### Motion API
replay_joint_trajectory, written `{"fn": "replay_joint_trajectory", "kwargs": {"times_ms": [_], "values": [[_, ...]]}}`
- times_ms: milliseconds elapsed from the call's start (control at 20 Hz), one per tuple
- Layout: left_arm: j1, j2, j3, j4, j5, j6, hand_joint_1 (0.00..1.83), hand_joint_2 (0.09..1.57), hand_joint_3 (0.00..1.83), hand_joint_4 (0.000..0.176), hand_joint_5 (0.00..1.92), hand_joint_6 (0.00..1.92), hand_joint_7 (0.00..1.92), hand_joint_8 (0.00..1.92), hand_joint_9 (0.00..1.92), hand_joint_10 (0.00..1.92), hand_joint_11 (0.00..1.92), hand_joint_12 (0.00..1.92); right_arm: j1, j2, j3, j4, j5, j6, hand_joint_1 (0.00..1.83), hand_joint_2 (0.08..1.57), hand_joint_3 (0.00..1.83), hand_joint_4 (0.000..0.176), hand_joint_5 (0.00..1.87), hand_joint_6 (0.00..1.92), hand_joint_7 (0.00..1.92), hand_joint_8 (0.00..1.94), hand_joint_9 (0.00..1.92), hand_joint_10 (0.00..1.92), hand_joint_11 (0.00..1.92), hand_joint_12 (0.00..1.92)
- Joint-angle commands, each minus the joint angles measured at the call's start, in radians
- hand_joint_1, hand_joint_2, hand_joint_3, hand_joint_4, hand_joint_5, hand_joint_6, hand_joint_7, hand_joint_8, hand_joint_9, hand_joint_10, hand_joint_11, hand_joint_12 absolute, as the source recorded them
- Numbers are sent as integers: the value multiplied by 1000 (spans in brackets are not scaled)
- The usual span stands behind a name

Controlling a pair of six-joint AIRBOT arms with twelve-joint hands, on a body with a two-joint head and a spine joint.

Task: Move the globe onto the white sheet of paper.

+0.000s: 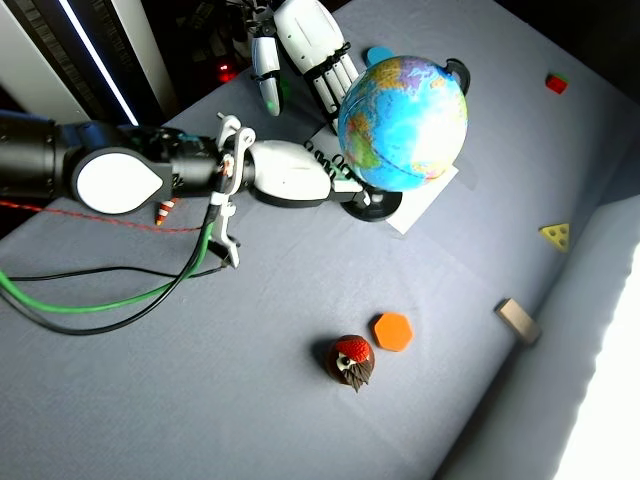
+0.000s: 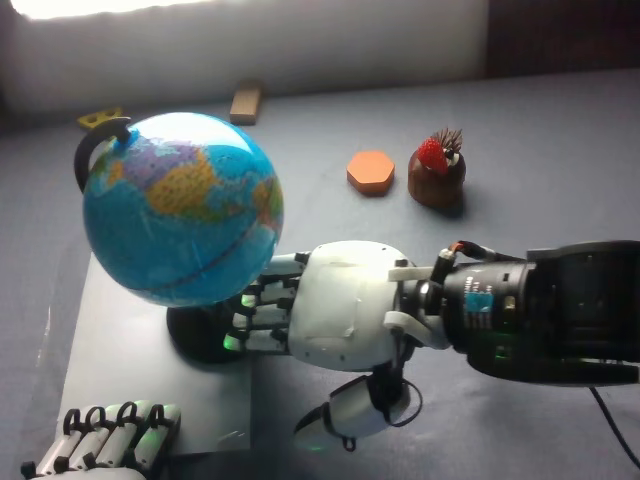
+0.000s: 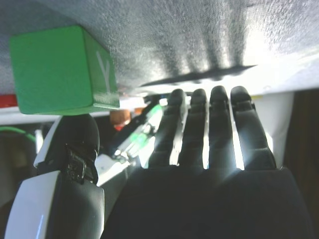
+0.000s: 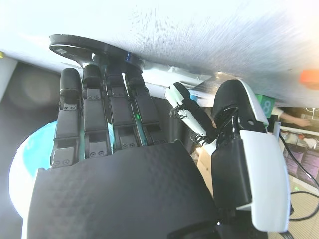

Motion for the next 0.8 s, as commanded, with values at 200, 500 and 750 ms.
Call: {"fn": "replay_joint_trajectory", "kwargs": {"times_ms": [200,500,750], "values": [[-6,-1,9,64,-77,-8,0,1214,1,0,61,0,18,0,15,1,0,0,16,-44,-8,5,41,-4,0,1188,1,0,219,0,229,0,204,0,0,529],[-11,-5,2,63,-78,-10,0,1214,1,0,96,14,28,4,23,4,0,0,25,-56,-8,38,62,-20,0,1189,1,0,236,7,227,1,199,0,0,534],[-18,0,-8,50,-78,-10,0,1214,0,0,83,6,25,2,20,2,0,0,25,-53,-8,219,61,-209,0,1189,1,0,232,4,230,2,199,0,0,540]]}}
